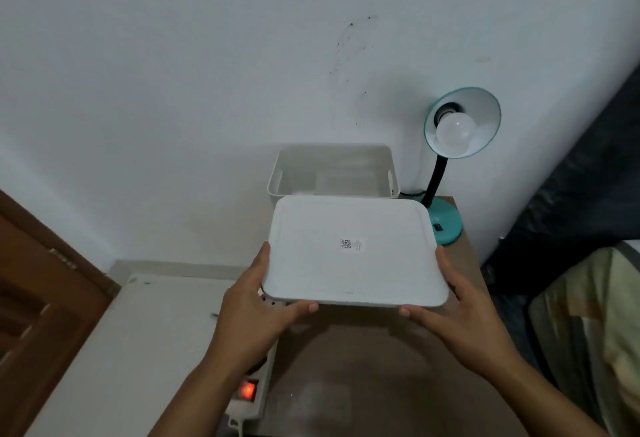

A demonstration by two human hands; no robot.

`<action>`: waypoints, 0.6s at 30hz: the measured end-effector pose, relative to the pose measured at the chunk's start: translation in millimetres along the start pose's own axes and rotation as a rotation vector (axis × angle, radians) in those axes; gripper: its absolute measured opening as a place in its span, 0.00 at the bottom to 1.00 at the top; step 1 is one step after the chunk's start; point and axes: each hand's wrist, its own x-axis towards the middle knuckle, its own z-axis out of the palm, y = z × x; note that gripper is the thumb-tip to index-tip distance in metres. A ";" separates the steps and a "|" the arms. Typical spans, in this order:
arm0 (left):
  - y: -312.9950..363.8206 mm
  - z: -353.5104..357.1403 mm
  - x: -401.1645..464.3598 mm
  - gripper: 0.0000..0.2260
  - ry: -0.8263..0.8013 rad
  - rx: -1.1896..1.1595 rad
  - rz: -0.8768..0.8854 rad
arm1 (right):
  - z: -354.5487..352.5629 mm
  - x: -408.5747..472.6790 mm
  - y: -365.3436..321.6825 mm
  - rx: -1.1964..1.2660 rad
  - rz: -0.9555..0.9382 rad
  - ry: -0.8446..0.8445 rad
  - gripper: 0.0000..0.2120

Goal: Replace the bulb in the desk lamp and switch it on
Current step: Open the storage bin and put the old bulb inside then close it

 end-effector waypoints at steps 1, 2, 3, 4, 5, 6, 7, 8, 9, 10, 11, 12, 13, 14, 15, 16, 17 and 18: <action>-2.4 2.1 -12.0 0.46 -0.006 0.003 -0.010 | -2.0 -11.0 2.6 -0.028 0.018 -0.006 0.52; -6.6 4.4 -23.3 0.46 -0.013 0.016 -0.021 | -3.6 -22.3 5.7 -0.053 0.038 -0.018 0.53; -9.2 6.3 -33.1 0.46 -0.017 0.030 -0.026 | -4.4 -31.6 8.9 -0.065 0.044 -0.026 0.53; -13.1 8.4 -43.1 0.46 -0.024 0.040 -0.036 | -4.9 -40.6 13.4 -0.074 0.045 -0.036 0.53; -14.3 10.7 -53.8 0.48 -0.035 0.047 -0.048 | -5.8 -50.0 17.4 -0.082 0.049 -0.043 0.54; -15.7 12.2 -63.3 0.49 -0.039 0.050 -0.062 | -6.2 -57.9 23.5 -0.086 0.051 -0.050 0.54; -19.0 14.6 -71.7 0.50 -0.042 0.049 -0.073 | -6.6 -65.7 30.2 -0.090 0.057 -0.057 0.54; -22.9 17.5 -79.7 0.49 -0.045 0.044 -0.079 | -6.8 -72.6 37.8 -0.093 0.067 -0.060 0.54; -24.5 20.2 -88.0 0.48 -0.054 0.046 -0.086 | -6.3 -79.3 45.0 -0.087 0.077 -0.060 0.54; -26.1 22.2 -94.9 0.47 -0.062 0.056 -0.093 | -5.0 -84.9 51.5 -0.073 0.084 -0.055 0.55; -27.3 24.5 -100.9 0.47 -0.069 0.069 -0.098 | -3.5 -90.2 57.4 -0.063 0.093 -0.057 0.55; -28.5 27.5 -106.4 0.47 -0.077 0.077 -0.099 | -2.1 -95.1 63.1 -0.060 0.100 -0.067 0.55; -28.8 30.7 -112.0 0.47 -0.085 0.093 -0.098 | -0.7 -99.4 68.1 -0.065 0.105 -0.081 0.55; -31.0 34.2 -116.3 0.47 -0.090 0.115 -0.101 | 0.5 -103.1 73.8 -0.072 0.109 -0.096 0.56; -33.1 37.7 -120.3 0.46 -0.092 0.129 -0.111 | 1.1 -105.9 79.5 -0.074 0.110 -0.099 0.56; -37.2 40.8 -123.6 0.44 -0.099 0.135 -0.123 | 1.7 -108.3 85.5 -0.072 0.107 -0.095 0.56; -41.3 43.6 -126.3 0.43 -0.111 0.144 -0.131 | 2.7 -110.7 90.7 -0.073 0.105 -0.096 0.56; -46.4 46.0 -128.6 0.42 -0.130 0.155 -0.145 | 3.9 -112.9 95.2 -0.078 0.108 -0.107 0.55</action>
